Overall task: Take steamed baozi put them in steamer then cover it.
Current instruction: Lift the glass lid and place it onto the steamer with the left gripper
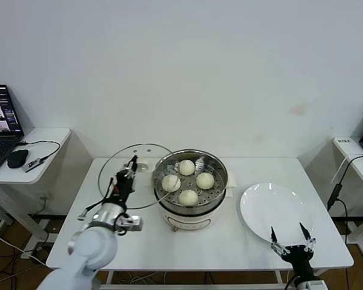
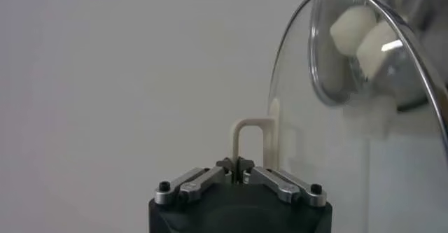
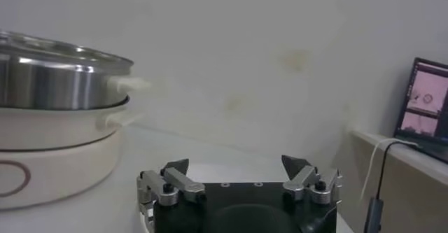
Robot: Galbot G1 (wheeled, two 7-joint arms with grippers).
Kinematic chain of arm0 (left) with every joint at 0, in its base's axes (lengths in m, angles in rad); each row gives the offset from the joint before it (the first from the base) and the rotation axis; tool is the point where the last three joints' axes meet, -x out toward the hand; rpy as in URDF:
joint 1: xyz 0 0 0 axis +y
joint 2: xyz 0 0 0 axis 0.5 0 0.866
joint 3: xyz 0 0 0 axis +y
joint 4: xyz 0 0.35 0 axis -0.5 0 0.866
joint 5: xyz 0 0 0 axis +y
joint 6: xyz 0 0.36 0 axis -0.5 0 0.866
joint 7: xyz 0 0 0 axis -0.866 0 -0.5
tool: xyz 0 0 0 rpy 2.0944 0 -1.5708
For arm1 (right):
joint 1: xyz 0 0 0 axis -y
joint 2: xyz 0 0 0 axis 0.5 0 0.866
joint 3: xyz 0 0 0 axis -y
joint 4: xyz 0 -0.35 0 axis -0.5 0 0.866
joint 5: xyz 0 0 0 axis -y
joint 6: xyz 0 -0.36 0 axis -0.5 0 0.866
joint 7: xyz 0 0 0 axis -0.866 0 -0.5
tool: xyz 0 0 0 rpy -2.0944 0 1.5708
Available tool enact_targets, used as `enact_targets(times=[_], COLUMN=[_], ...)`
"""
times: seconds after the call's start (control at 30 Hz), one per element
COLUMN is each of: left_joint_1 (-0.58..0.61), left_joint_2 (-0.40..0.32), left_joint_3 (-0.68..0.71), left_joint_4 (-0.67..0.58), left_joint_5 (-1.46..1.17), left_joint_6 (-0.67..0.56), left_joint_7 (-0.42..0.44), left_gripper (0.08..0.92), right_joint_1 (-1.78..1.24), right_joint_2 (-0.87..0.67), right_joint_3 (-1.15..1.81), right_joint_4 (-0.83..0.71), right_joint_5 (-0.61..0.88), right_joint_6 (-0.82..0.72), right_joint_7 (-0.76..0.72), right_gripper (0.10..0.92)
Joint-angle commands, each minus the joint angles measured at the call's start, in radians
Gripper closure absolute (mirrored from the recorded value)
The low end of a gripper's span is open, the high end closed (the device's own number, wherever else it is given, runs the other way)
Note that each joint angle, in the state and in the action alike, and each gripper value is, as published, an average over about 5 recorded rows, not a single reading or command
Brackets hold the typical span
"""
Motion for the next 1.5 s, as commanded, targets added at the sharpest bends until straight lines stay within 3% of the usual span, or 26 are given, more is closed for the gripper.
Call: enact_targets(times=[0.03,0.37,0.87,1.5], left_joint_1=[-0.141,-0.190,-0.187,-0.183], left_joint_2=[-0.269,-0.401,-0.518,-0.540], left_joint_3=[0.167,0.207,0.224,0.195], left_joint_4=[0.057,0.169,0.324,0.362], left_joint_5=[0.353,0.416,0.499,0.509], left_joint_6=[0.077,0.121,0.117,0.106], left_joint_7=[0.177,0.252,0.242,0.222], left_gripper=[0.878,0.878,0.878,0.878], right_joint_1=[0.014,0.016,0.025,0.027], right_joint_2=[-0.001,0.003,0.003,0.001], right_joint_3=[-0.025,-0.032,-0.037,-0.043], right_joint_4=[-0.023,-0.038,-0.064,-0.080], right_joint_5=[-0.081,-0.102,-0.090,-0.094], right_joint_6=[0.003,0.007,0.012,0.019], right_joint_7=[0.009,0.014,0.016,0.015], right_gripper=[0.203,0.203,0.203,0.203])
